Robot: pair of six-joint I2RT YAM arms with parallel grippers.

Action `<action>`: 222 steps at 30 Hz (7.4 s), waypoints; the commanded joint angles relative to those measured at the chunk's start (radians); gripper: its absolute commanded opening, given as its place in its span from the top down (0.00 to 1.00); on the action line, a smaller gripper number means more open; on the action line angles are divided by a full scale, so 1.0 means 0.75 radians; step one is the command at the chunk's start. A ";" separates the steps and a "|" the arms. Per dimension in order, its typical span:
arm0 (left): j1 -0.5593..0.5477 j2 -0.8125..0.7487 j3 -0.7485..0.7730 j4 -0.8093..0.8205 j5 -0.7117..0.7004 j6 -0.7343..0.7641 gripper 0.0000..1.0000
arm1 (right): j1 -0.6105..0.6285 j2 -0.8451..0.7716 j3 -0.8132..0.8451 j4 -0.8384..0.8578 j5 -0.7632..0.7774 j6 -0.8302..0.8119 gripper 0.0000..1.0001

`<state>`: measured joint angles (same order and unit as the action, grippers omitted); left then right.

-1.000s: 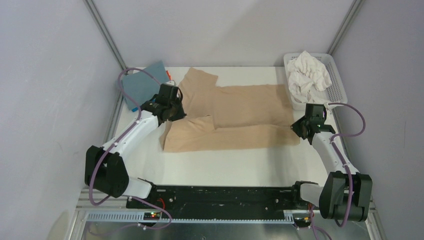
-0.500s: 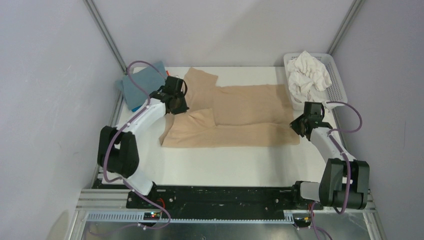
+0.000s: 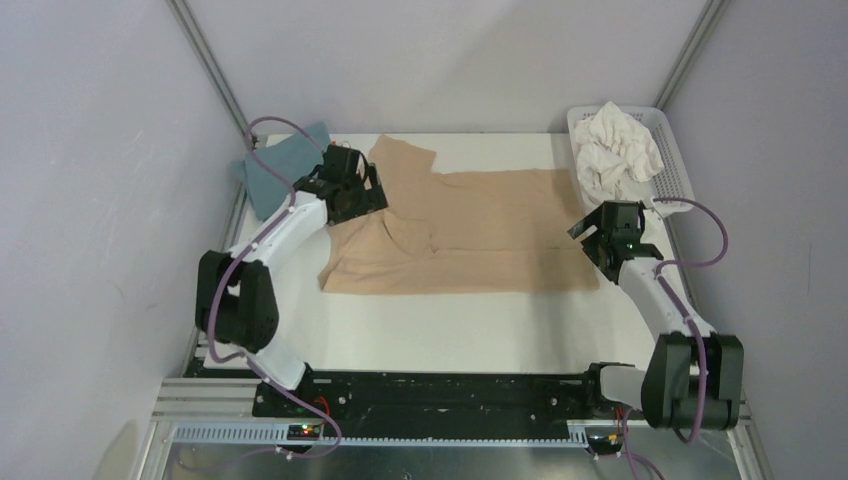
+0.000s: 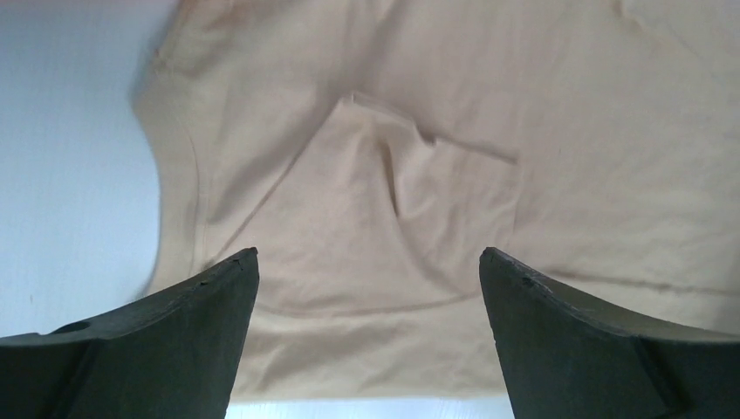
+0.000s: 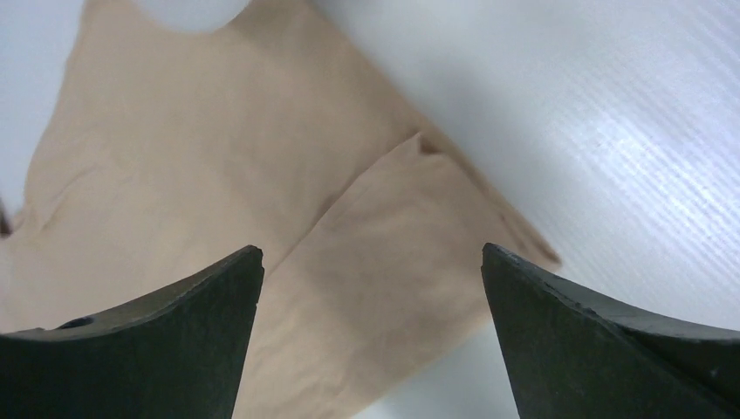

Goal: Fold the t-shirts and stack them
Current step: Fold the flattened tshirt in 1/3 of the way, then grab the side of the flattened tshirt furthest away from the robot with both arms, then fold the other side of the tshirt into a rectangle

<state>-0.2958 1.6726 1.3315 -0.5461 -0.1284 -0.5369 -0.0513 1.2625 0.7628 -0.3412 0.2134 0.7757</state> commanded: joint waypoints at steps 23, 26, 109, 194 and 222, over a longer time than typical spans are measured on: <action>-0.080 -0.060 -0.563 0.182 0.061 -0.142 0.00 | 0.279 0.265 -0.070 0.039 -0.206 -0.187 0.01; -0.086 -0.166 -0.675 0.181 0.041 -0.178 0.00 | 0.295 0.156 -0.148 -0.036 -0.174 -0.168 0.01; 0.192 1.037 1.053 -0.060 0.250 -0.028 0.00 | 0.363 -0.320 -0.101 0.003 -0.285 -0.294 0.01; 0.057 0.269 0.294 0.108 0.122 0.162 1.00 | 0.431 0.935 1.095 -0.491 0.448 -0.303 1.00; -0.149 -0.996 -0.856 0.259 -0.070 -0.072 1.00 | 0.573 0.179 0.457 -0.569 0.482 -0.281 1.00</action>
<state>-0.3920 1.0424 0.7284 -0.3801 -0.1467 -0.5503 0.3969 1.4368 1.1210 -0.8017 0.5854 0.5922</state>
